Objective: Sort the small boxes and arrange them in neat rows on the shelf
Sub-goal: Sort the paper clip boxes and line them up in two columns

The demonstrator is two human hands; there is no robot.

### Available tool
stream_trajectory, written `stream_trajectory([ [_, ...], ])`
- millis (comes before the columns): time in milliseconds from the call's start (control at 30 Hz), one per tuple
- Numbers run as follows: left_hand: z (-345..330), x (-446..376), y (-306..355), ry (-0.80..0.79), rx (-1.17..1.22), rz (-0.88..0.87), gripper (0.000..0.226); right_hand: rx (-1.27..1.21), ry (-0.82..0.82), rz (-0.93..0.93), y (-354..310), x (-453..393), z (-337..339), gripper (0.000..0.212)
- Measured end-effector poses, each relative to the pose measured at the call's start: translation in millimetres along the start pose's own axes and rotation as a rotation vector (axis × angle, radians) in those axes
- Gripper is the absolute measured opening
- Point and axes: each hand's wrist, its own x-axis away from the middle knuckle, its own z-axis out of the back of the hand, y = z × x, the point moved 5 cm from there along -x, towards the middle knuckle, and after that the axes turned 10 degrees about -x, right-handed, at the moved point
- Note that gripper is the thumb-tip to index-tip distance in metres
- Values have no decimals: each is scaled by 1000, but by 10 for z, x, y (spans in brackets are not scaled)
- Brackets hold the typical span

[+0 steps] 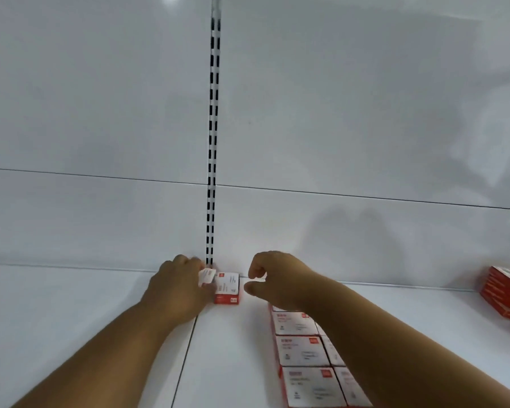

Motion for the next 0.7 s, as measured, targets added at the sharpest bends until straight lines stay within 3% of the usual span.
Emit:
stream_trajectory([
  [100,-56,-31,-29,-32,59,-8,46,97,-125,-57,-97,-223,-223,49],
  [233,-69,-44,-50,-35,25,1,40,154,-226,-125,-171,-374,-367,49],
  [433,-18,-44,-52,-18,374,-6,56,26,-145,-171,-179,-422,-282,67],
  [700,-32,-45,-66,-62,764,79,64,-383,115,-184,22,-221,-27,20],
])
